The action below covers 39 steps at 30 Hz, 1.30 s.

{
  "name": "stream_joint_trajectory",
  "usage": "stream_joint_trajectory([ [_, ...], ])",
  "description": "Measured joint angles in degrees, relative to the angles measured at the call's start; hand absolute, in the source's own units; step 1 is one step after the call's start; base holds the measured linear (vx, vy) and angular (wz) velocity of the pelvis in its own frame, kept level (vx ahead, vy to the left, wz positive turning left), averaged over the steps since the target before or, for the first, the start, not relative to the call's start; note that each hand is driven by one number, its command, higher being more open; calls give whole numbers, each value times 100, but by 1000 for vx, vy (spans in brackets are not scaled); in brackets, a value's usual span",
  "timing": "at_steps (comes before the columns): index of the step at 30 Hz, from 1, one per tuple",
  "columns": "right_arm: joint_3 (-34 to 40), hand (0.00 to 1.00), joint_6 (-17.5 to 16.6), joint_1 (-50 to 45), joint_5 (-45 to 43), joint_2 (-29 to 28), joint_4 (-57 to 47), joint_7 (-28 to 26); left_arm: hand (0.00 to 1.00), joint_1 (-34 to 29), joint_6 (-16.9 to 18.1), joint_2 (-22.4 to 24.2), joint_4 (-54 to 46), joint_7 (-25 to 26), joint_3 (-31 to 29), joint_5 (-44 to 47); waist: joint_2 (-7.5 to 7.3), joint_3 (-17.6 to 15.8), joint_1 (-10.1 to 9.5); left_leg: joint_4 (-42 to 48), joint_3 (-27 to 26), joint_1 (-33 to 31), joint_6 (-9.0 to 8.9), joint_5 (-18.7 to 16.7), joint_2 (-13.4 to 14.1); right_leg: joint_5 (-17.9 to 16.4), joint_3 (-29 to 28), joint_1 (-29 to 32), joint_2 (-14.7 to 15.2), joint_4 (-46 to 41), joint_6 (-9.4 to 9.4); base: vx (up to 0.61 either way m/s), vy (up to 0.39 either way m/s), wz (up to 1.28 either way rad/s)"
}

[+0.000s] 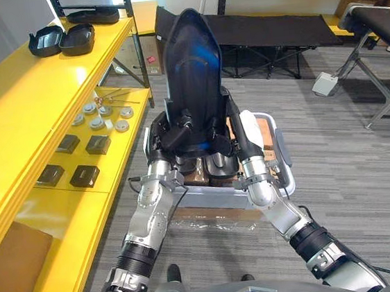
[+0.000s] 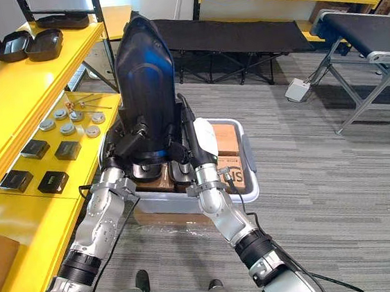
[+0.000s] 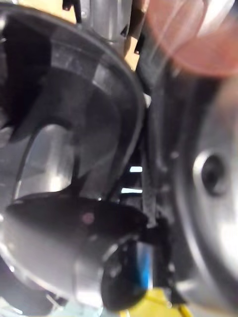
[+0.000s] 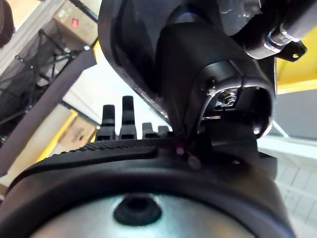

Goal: Walk over and take three plastic housings, then place them on the shelf

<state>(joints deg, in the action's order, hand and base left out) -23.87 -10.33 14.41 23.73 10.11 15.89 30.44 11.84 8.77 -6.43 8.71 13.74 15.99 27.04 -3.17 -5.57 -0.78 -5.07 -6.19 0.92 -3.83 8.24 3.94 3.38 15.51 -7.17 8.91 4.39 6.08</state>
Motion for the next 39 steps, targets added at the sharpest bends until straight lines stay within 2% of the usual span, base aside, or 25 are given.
stream_joint_trajectory([
  [2,34,100,54,-4,-9,-42,-56,0,0,0,47,14,-46,174,-1,-320,7,-5,4,-2,-11,14,-12,-16,8,-11,-8,0,0,-5,-14,-14,-3,-6],
  [4,66,100,117,-37,-203,-124,-246,-10,0,-73,107,160,-183,682,-17,-960,32,-18,55,-3,-43,50,-34,-33,-18,-61,-8,12,-12,-75,-71,-9,3,-4],
  [7,82,100,116,-92,-290,-194,-400,-9,0,-126,156,396,-299,1166,-109,-1504,56,-20,95,-3,-43,69,-31,-34,-19,-100,-6,23,-7,-143,-66,0,0,0],
  [9,117,100,96,-226,-639,-234,-578,-19,0,-149,177,532,-398,1610,-253,-1894,74,-19,104,-4,-45,71,-33,-35,-19,-106,-8,29,-8,-145,-58,0,0,0],
  [11,282,100,83,-402,-1356,-363,-614,-138,0,-283,261,654,-531,2149,-533,-2367,90,-21,130,-4,-56,115,-34,-35,-19,-146,-17,38,-3,-178,-56,0,0,0],
  [13,448,100,75,-591,-1918,-397,-615,-289,0,-397,261,690,-617,2487,-713,-2522,105,-18,128,-4,-56,156,-57,-54,-19,-218,-18,31,6,-247,-69,0,0,0],
  [19,838,100,-64,-1154,-2719,-503,-745,-548,0,-734,278,732,-718,3085,-1091,-2513,126,-16,114,-3,-127,156,-81,-79,-11,-223,-56,60,3,-240,-57,3,-3,-3],
  [23,1163,100,-250,-1391,-2995,-631,-789,-779,0,-826,294,820,-717,3138,-1134,-2468,126,-16,138,-3,-193,155,-75,-97,-12,-219,-144,113,7,-242,-53,-2,-5,-11],
  [25,1282,100,-299,-1492,-3127,-653,-790,-936,0,-846,453,821,-717,3053,-1188,-2438,130,-14,225,-3,-197,155,-74,-100,-14,-219,-150,115,10,-242,-53,0,0,0],
  [31,1808,100,-302,-1983,-3285,-674,-790,-1359,0,-1341,994,847,-1208,2253,-1274,-1801,208,-3,265,-4,-268,154,-91,-137,8,-223,-203,149,-3,-229,-55,1,-7,-5],
  [34,2039,100,-301,-2186,-3346,-755,-789,-1520,0,-1758,1230,923,-1402,1706,-1440,-1314,327,16,266,-5,-267,154,-103,-147,20,-224,-196,145,-15,-214,-56,0,0,0],
  [39,2103,100,-301,-2275,-3355,-783,-790,-1709,0,-2405,1240,950,-1806,1353,-1546,-918,339,25,236,-5,-157,139,-110,-152,26,-233,-100,83,-31,-163,-59,-2,-14,8],
])
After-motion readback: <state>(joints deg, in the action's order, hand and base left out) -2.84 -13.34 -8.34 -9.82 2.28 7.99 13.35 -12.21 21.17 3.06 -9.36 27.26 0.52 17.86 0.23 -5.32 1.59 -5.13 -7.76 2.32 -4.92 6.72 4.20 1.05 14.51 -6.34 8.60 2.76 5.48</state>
